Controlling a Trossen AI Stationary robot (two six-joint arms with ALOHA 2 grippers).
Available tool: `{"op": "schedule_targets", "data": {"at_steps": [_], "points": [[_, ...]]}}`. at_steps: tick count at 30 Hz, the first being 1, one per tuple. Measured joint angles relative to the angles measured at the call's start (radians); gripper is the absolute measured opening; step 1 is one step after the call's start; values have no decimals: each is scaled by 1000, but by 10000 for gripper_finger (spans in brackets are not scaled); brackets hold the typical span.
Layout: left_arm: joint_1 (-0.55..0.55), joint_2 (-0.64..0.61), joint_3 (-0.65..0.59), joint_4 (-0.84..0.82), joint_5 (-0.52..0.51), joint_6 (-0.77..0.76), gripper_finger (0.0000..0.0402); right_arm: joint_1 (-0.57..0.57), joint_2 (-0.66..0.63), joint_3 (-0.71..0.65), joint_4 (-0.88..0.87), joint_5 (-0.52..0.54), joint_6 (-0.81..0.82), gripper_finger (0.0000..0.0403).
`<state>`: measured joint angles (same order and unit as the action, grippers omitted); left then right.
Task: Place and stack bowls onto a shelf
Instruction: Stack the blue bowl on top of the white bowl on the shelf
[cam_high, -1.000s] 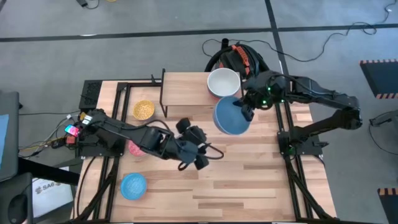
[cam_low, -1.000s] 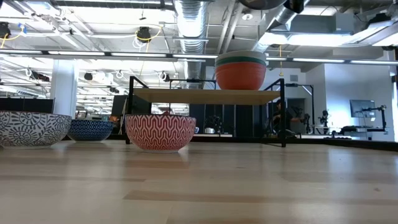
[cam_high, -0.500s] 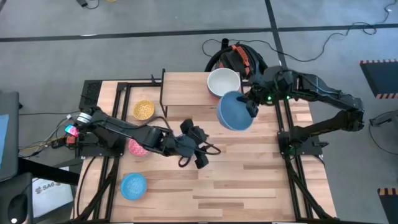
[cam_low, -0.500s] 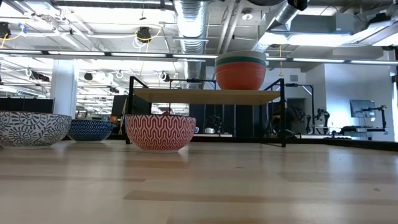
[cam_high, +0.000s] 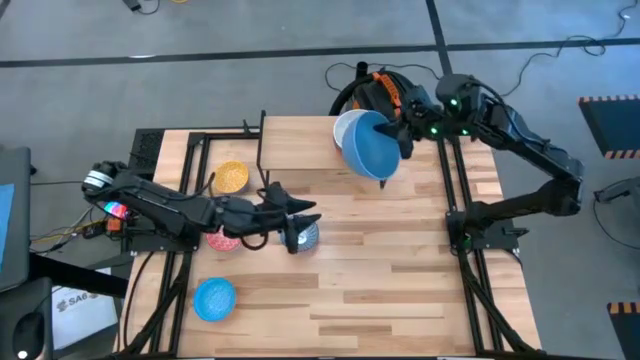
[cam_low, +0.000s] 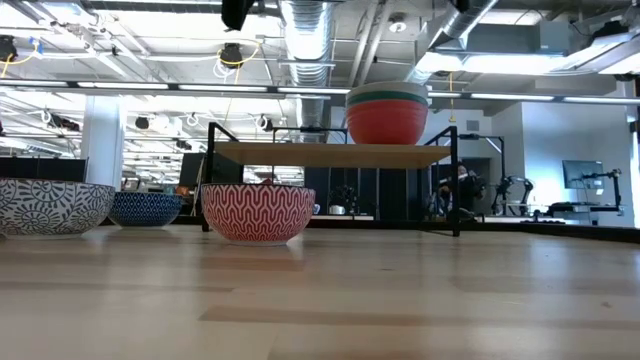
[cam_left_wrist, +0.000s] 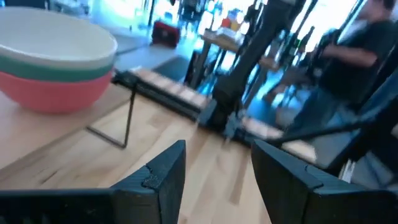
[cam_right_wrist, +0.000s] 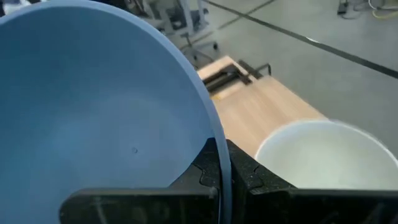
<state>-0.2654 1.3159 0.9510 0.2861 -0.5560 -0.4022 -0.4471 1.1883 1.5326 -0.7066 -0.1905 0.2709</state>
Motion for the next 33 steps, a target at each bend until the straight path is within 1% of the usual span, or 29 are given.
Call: {"op": "schedule_targets", "data": {"at_steps": [2,4,9,12,21,25,27,29,33], "points": [[11,-16,-32,48,-6,-2,167,-35,21,-2,17,-17,-6,23],[29,-19,-39,76,-8,-5,167,-68,38,-2,43,-25,-7,23],[79,-19,-40,55,-68,-90,167,-156,88,-2,74,-31,4,23],[103,-18,-40,37,-69,-113,167,-210,114,0,101,-31,37,23],[175,-18,-40,-7,-67,-175,167,-368,209,0,81,-24,68,23],[225,-18,-40,-43,0,-227,167,-405,262,0,6,-85,23,23],[246,-18,-40,-59,31,-251,167,-407,280,0,-41,-92,-22,23],[260,-18,-40,-74,39,-260,167,-406,297,0,-81,-94,-58,23],[287,-18,-40,-80,74,-243,167,-403,315,0,-102,-96,-100,32]]}}
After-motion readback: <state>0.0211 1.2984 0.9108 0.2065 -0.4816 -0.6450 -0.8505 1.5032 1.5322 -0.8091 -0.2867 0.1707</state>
